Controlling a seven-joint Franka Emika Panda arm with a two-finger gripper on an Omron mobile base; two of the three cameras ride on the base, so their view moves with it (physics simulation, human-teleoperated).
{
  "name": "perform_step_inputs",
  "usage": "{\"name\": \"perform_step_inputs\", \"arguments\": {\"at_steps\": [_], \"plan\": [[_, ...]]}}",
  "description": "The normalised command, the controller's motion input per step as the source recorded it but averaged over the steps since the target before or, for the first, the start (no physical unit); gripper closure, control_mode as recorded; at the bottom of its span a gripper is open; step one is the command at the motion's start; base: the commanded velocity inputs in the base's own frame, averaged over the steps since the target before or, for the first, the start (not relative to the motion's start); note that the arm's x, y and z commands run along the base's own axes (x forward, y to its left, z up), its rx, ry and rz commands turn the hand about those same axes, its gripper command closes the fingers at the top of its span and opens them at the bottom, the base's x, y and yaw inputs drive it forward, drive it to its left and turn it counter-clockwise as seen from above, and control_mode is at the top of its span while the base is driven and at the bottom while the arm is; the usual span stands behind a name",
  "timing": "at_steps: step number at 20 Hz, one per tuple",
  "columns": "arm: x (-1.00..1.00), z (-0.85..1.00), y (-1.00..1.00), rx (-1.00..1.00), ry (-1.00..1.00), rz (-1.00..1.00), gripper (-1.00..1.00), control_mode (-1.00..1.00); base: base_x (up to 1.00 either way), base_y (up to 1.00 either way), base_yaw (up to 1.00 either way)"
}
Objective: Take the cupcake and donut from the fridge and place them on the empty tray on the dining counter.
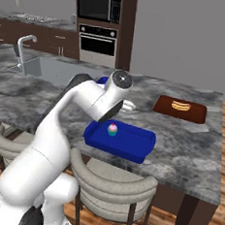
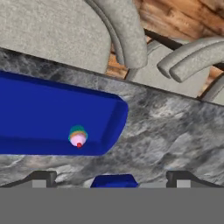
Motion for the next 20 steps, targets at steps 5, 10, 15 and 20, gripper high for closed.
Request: {"name": "perform_step_inputs", "arguments": {"at_steps": [5, 10, 15, 20], "plan": [[-0.88, 0.8, 0.47, -0.21, -0.06, -0.11, -1.0, -1.0, 0.0, 0.0, 0.0], [-1.0, 0.13, 0.03, -0.04, -0.29, -0.19, -1.0, -1.0, 0.0, 0.0, 0.0], [-1.0, 0.08, -0.03, 0.0, -0.25, -0.07, -1.0, -1.0, 0.0, 0.0, 0.0], [-0.79, 0.0, 0.06, 0.0, -0.07, -0.17, -1.0, -1.0, 0.0, 0.0, 0.0]]}}
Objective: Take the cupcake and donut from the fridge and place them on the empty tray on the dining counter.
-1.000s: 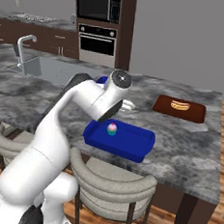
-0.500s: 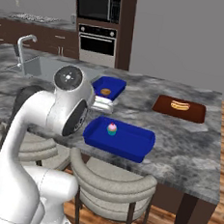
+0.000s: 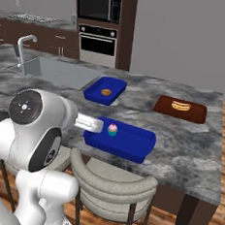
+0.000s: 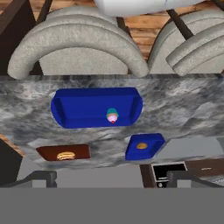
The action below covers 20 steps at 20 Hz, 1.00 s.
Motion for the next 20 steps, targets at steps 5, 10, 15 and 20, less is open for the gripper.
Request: {"name": "perform_step_inputs", "arguments": {"at_steps": [5, 10, 15, 20], "plan": [[-0.25, 0.0, 0.07, 0.0, 0.03, -0.11, -1.0, -1.0, 0.0, 0.0, 0.0], [-0.69, 0.0, 0.03, 0.0, -0.09, 0.0, -1.0, -1.0, 0.0, 0.0, 0.0], [0.0, 0.0, 0.0, 0.0, 0.0, 0.0, -1.0, 1.0, -0.02, 0.08, 0.0], [0.0, 0.0, 0.0, 0.0, 0.0, 0.0, -1.0, 1.0, 0.1, 0.97, 0.21]]}}
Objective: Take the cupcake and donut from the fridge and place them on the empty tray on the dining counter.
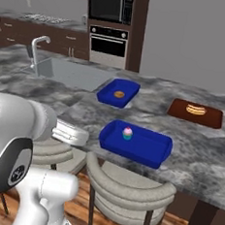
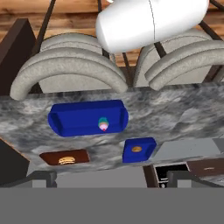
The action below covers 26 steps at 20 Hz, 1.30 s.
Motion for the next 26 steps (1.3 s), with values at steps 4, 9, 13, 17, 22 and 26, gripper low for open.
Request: {"name": "perform_step_inputs", "arguments": {"at_steps": [4, 9, 13, 17, 22, 26], "plan": [[0.0, 0.0, 0.0, 0.0, 0.0, 0.0, -1.0, 1.0, 0.24, 1.0, 0.2], [0.0, 0.0, 0.0, 0.0, 0.0, 0.0, -1.0, 1.0, 0.23, 1.0, 0.21], [0.0, 0.0, 0.0, 0.0, 0.0, 0.0, -1.0, 1.0, 0.03, 1.0, 0.53], [0.0, 0.0, 0.0, 0.0, 0.0, 0.0, -1.0, 1.0, 0.0, 0.64, 0.91], [0.0, 0.0, 0.0, 0.0, 0.0, 0.0, -1.0, 1.0, 0.0, 0.31, 1.0], [0.0, 0.0, 0.0, 0.0, 0.0, 0.0, -1.0, 1.0, 0.12, 0.46, 0.84]]}}
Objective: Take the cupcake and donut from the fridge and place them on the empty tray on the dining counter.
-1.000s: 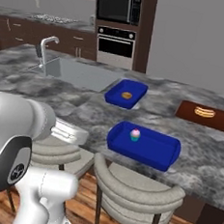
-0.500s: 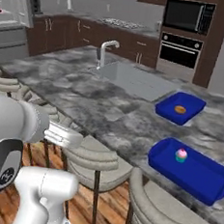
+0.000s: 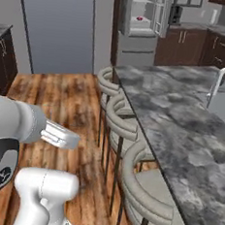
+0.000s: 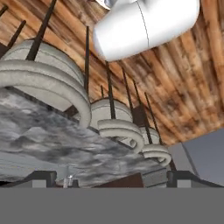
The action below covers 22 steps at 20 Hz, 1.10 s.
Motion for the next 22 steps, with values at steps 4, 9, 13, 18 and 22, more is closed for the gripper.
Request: {"name": "perform_step_inputs", "arguments": {"at_steps": [4, 9, 13, 18, 22], "plan": [[0.0, 0.0, 0.0, 0.0, 0.0, 0.0, -1.0, 1.0, 0.87, 0.51, 0.53], [0.0, 0.0, 0.0, 0.0, 0.0, 0.0, -1.0, 1.0, 1.0, 0.53, 0.31], [0.0, 0.0, 0.0, 0.0, 0.0, 0.0, -1.0, 1.0, 1.0, 0.38, 0.19], [0.0, 0.0, 0.0, 0.0, 0.0, 0.0, -1.0, 1.0, 1.0, 0.43, 0.12], [0.0, 0.0, 0.0, 0.0, 0.0, 0.0, -1.0, 1.0, 1.0, 0.41, 0.04]]}}
